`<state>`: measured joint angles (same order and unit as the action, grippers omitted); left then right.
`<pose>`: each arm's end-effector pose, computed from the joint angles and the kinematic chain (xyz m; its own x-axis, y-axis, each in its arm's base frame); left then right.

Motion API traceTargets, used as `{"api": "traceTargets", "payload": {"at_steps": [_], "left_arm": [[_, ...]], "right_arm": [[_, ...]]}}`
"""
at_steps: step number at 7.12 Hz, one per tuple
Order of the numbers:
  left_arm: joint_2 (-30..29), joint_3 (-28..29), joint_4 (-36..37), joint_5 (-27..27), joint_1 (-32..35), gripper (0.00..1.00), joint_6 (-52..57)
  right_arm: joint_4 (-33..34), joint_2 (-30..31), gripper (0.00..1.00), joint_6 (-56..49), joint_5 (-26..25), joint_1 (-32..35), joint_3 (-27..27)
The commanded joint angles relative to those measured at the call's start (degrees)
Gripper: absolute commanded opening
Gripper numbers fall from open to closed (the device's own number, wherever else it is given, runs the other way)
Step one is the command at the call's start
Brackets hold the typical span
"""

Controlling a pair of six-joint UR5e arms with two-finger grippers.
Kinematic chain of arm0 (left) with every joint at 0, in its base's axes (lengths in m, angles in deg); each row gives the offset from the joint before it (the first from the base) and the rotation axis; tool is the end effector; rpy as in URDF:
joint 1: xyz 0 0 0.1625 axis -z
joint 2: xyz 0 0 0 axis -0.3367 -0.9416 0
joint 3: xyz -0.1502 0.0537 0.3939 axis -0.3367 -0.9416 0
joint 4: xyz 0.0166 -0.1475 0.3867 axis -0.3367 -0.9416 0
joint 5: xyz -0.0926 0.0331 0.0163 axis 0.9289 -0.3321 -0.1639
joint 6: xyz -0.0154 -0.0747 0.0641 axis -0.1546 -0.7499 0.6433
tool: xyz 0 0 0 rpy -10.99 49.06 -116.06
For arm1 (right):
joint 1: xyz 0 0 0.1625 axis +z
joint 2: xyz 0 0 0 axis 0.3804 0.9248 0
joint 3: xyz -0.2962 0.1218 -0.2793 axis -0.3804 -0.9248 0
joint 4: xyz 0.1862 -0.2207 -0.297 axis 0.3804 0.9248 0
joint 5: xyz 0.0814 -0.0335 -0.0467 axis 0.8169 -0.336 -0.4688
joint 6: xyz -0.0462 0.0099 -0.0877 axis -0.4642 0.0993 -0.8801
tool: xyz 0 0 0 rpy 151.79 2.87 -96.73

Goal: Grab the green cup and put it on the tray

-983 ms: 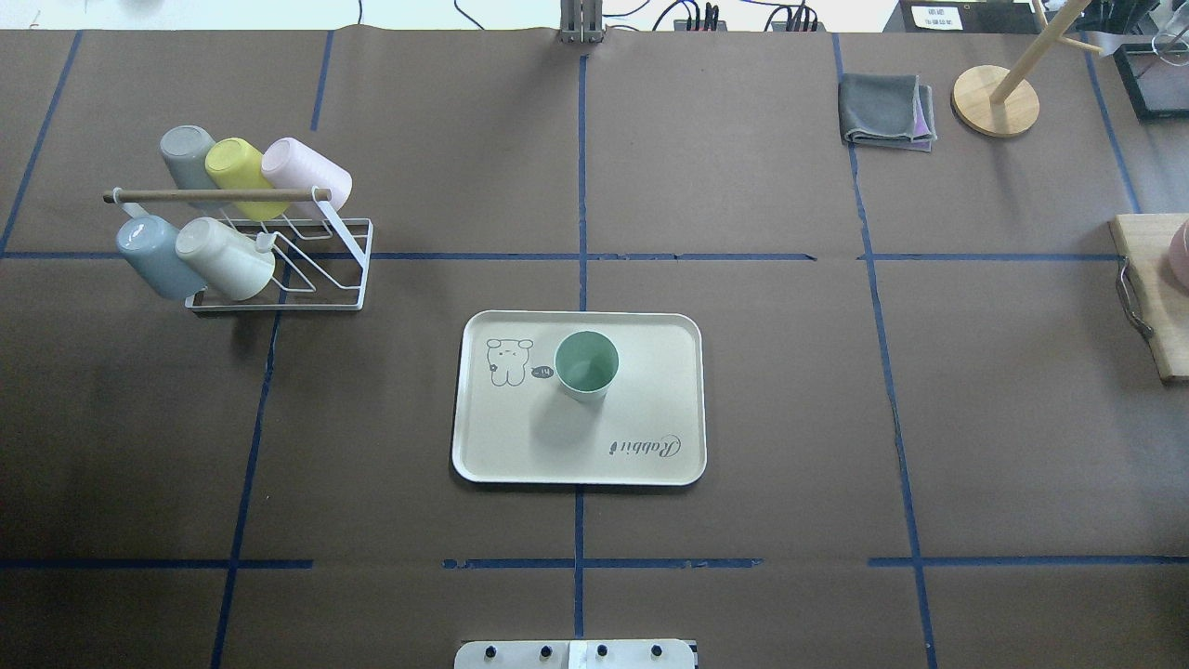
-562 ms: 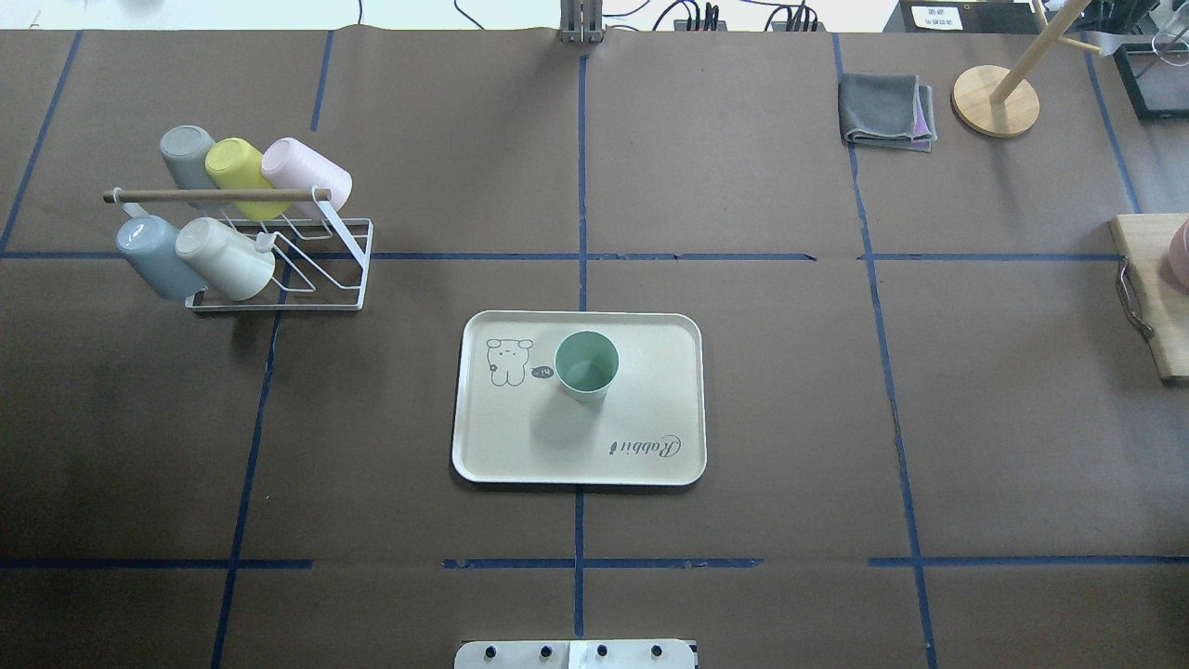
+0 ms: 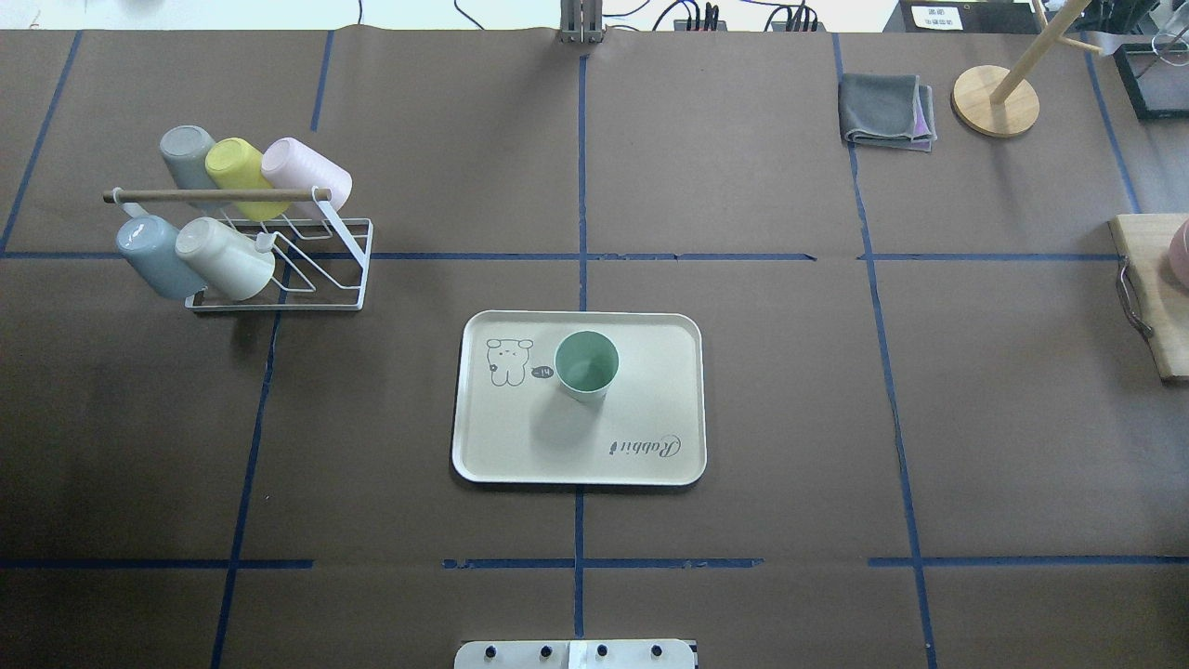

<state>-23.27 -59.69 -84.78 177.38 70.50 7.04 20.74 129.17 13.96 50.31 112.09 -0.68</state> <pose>-0.0624 -0.4969 0.6432 0.6760 0.1362 -0.7242 -0.1163 0.9902 0.0777 0.0599 -0.5081 0.6482 0.7013 -0.0419 0.7116 0.0191 0.9990 0.0400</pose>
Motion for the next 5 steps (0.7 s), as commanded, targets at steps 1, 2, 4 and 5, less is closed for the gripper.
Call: {"api": "traceTargets", "payload": {"at_steps": [1, 2, 4, 5], "left_arm": [[0.1, 0.2, 0.1, -0.2, 0.1, 1.0, 0.0], [0.8, 0.2, -0.1, -0.2, 0.0, 1.0, 0.1], [2.0, 0.9, -0.3, -0.2, 0.0, 1.0, 0.4], [2.6, 1.1, -1.2, -0.2, 0.0, 1.0, 0.4]], "right_arm": [[-0.1, -0.5, 1.0, 0.3, 0.1, 0.0, 0.0], [-0.1, -0.5, 1.0, 0.3, 0.1, 0.0, 0.0], [-0.1, -0.6, 1.0, 0.3, 0.2, 0.1, 0.0], [-0.1, -0.6, 1.0, 0.3, 0.1, 0.2, 0.0]]}}
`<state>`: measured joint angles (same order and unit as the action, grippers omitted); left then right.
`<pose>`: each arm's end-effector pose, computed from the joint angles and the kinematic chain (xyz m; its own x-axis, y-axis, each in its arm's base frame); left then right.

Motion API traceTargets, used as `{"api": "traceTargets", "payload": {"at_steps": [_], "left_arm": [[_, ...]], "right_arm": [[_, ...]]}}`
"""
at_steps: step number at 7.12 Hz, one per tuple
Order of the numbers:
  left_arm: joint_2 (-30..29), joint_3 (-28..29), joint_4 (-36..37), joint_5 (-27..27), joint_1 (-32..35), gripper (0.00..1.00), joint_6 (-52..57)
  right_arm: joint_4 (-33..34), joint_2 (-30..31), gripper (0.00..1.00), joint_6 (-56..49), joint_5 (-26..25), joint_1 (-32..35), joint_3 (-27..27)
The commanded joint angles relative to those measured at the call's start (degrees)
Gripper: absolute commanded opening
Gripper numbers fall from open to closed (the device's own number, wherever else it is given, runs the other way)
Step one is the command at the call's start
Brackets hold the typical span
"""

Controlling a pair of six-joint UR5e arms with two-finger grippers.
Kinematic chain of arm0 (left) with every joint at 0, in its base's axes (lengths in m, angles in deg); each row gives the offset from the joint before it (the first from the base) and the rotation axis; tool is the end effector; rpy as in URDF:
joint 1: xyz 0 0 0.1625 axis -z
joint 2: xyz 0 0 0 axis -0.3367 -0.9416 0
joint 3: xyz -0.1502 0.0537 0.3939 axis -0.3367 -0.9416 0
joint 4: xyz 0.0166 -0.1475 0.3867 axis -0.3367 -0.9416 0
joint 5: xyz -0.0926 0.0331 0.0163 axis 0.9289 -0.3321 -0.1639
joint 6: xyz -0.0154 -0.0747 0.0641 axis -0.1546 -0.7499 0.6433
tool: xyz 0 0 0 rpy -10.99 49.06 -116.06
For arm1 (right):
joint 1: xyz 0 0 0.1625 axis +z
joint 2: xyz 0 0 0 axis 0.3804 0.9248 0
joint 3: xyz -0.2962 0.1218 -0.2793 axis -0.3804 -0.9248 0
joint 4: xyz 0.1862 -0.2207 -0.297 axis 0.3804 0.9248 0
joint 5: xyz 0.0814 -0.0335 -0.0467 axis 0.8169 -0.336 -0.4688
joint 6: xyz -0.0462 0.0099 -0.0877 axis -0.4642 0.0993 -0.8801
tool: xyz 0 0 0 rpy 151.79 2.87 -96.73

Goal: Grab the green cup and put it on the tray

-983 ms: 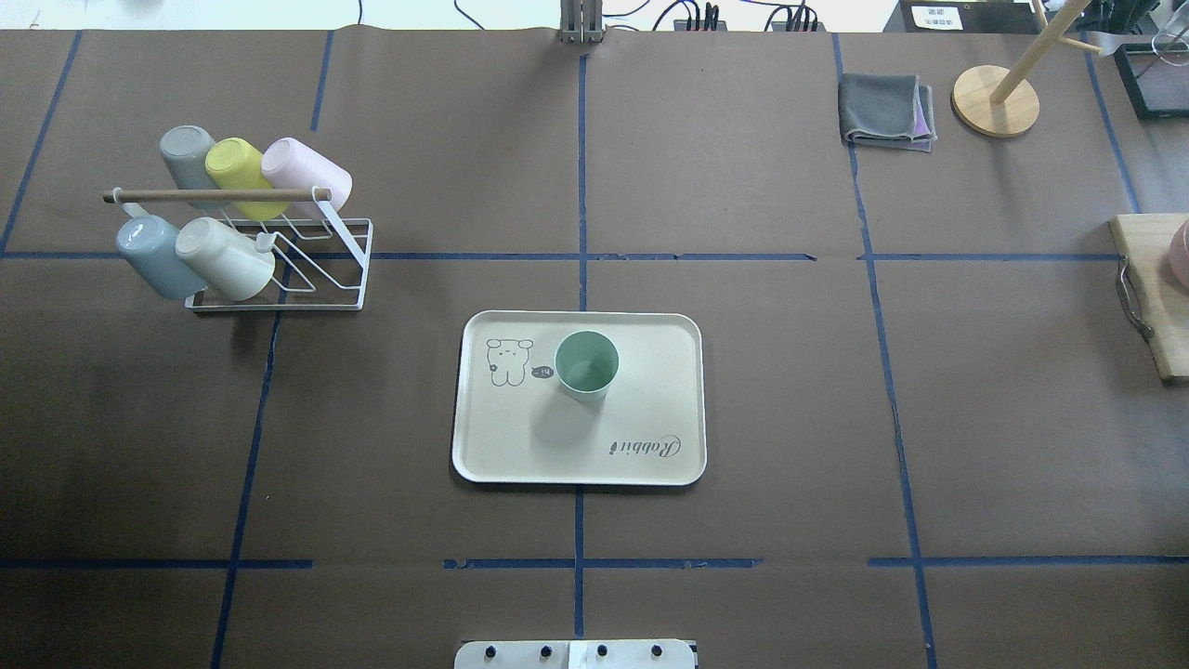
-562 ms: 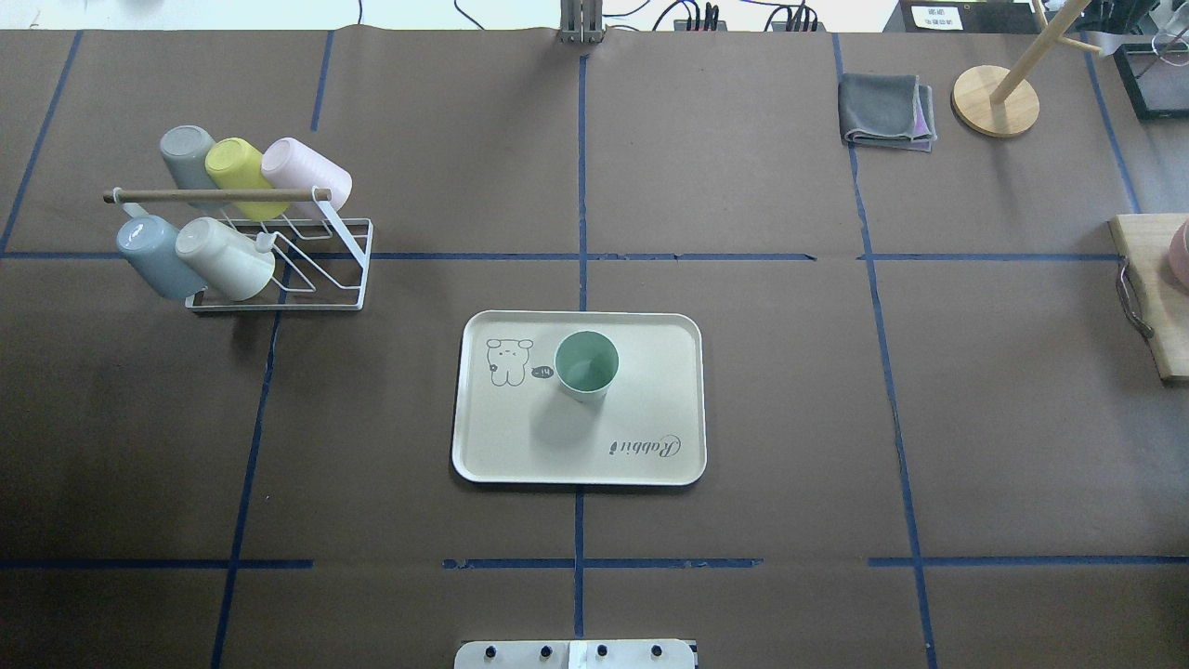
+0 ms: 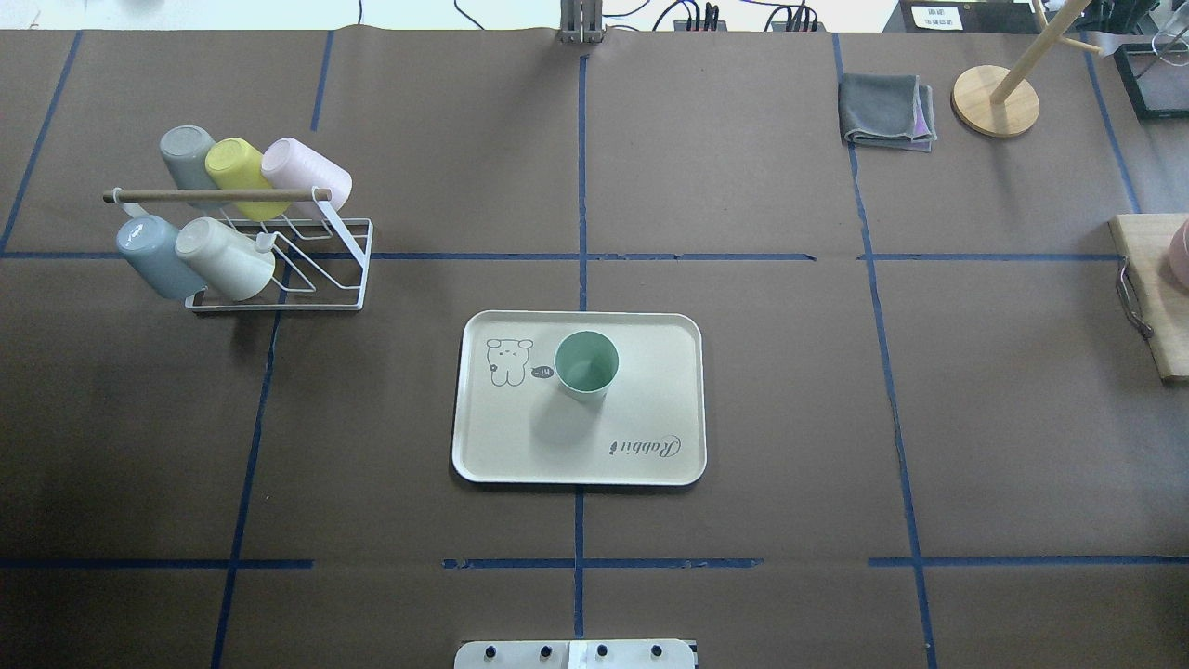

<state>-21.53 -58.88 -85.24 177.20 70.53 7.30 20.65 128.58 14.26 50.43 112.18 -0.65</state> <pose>-0.0628 -0.4816 0.6644 0.6777 0.1141 -0.7264 -0.1192 0.9919 0.0445 0.0606 -0.5131 0.6423 0.6999 -0.0444 0.7128 0.0139 0.9987 0.0486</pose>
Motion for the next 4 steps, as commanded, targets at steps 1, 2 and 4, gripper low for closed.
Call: {"api": "traceTargets", "payload": {"at_steps": [1, 2, 4], "left_arm": [[0.9, 0.2, -1.0, 0.1, 0.0, 1.0, 0.0], [0.9, 0.2, -1.0, 0.0, 0.0, 1.0, 0.0], [0.9, 0.0, -1.0, 0.0, 0.0, 1.0, -0.1]], "right_arm": [[0.0, -0.1, 1.0, 0.0, 0.0, 0.1, 0.0], [0.0, -0.1, 1.0, 0.0, 0.0, 0.1, 0.0], [0.0, -0.1, 1.0, 0.0, 0.0, 0.1, 0.0]]}}
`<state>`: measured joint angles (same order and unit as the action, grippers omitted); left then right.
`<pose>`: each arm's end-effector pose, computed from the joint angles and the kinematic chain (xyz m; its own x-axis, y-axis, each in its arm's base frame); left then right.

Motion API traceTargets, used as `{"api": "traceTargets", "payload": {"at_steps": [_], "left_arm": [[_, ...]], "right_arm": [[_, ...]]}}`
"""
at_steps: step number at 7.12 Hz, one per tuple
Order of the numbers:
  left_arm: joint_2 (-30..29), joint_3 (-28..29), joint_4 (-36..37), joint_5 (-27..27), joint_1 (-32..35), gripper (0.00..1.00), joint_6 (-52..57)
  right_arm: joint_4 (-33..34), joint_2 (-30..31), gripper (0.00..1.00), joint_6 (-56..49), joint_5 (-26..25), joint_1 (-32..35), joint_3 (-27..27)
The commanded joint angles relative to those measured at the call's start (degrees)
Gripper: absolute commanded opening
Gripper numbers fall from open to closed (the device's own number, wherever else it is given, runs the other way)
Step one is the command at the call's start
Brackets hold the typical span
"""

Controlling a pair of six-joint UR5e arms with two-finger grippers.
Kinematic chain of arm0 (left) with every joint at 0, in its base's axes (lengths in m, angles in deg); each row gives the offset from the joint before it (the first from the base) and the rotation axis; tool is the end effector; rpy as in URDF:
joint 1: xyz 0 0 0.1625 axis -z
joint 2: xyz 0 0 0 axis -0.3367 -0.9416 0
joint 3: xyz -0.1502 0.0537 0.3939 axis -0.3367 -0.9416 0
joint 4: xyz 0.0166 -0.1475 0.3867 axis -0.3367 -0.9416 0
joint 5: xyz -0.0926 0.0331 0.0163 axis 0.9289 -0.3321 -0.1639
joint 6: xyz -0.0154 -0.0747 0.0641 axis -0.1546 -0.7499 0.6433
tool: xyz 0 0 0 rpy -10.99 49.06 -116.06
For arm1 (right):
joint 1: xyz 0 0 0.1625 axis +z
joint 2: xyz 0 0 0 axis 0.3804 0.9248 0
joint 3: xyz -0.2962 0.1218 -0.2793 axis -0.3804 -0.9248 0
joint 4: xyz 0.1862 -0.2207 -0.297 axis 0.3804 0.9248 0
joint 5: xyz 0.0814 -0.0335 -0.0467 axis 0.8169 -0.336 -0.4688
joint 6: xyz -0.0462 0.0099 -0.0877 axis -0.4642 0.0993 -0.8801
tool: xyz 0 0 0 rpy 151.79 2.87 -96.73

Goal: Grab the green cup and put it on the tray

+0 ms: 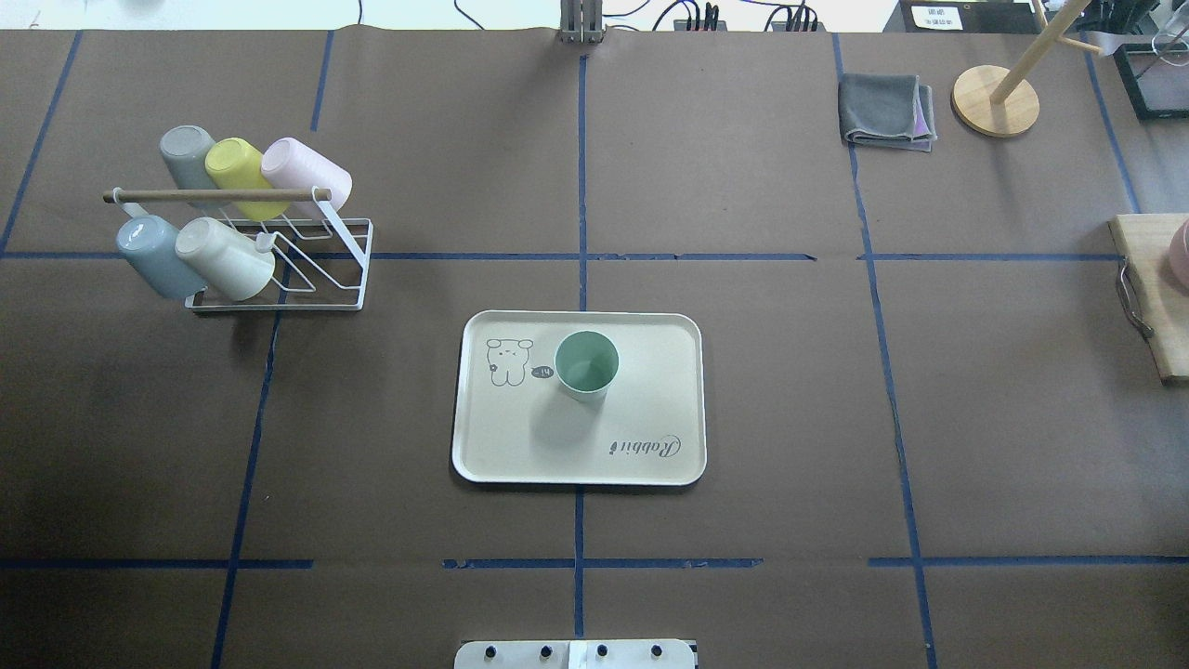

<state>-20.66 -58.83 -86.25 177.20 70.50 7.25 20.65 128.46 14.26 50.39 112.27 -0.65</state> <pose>-0.0625 -0.4752 0.6705 0.6778 0.1147 -0.7263 -0.1192 0.9918 0.0454 0.0614 -0.5140 0.6413 0.7005 -0.0448 0.7123 0.0123 0.9986 0.0507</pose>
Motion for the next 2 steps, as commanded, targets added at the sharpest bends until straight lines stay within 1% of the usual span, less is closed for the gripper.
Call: {"api": "traceTargets", "payload": {"at_steps": [1, 2], "left_arm": [[0.0, -0.3, 0.0, 0.0, 0.0, 1.0, 0.0], [0.0, -0.3, 0.0, 0.1, 0.0, 1.0, 0.0]], "right_arm": [[0.0, 0.0, 1.0, 0.0, 0.0, 0.0, 0.1], [-0.1, -0.6, 1.0, 0.0, 0.0, 0.0, 0.3]]}}
